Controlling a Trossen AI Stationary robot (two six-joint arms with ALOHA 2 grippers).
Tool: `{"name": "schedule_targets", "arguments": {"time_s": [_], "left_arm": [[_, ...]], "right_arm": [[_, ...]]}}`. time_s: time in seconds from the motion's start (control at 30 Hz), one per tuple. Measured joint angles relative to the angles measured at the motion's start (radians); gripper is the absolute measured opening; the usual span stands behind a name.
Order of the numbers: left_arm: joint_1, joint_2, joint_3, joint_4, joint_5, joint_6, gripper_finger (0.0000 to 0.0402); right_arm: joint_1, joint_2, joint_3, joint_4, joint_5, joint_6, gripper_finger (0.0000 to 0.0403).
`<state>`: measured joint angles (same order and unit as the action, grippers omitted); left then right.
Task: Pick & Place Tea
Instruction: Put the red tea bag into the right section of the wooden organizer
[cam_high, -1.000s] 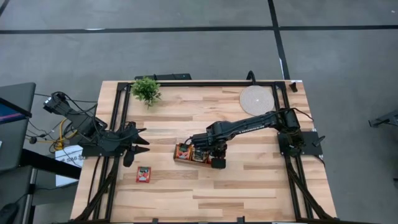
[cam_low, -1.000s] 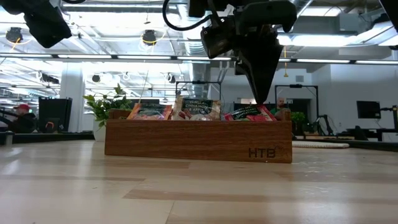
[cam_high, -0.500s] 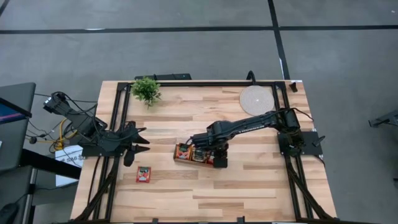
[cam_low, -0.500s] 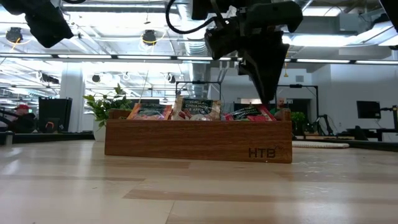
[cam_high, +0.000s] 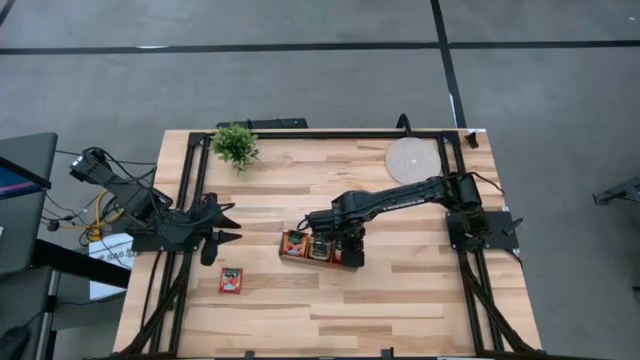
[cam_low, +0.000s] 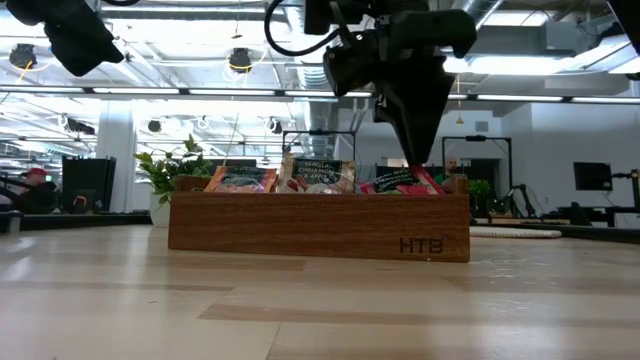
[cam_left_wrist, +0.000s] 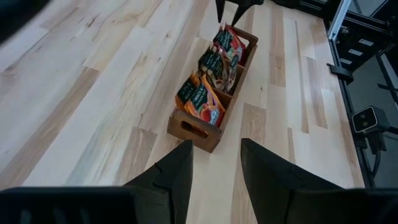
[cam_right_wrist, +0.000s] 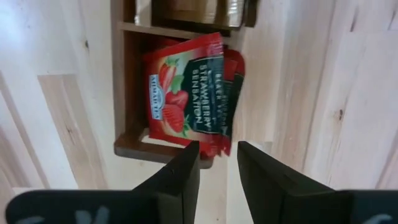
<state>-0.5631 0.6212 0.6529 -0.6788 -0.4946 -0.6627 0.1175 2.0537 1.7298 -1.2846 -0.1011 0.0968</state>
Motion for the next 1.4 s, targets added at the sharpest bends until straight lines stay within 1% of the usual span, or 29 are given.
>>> {"name": "schedule_targets", "arguments": {"time_s": [0.17,0.33,1.4], "left_arm": [[0.0,0.0,0.0,0.0,0.0,-0.001,0.0126],[0.0,0.0,0.0,0.0,0.0,-0.001,0.0126],[0.0,0.0,0.0,0.0,0.001,0.0,0.0126]], "right_arm": [[-0.018,0.004,0.001,0.013,-0.006,-0.027,0.0102],[-0.029,0.01,0.001,0.026,-0.065,-0.045,0.0102],[-0.028,0.014,0.0,0.059,-0.106,-0.053,0.0102]]}}
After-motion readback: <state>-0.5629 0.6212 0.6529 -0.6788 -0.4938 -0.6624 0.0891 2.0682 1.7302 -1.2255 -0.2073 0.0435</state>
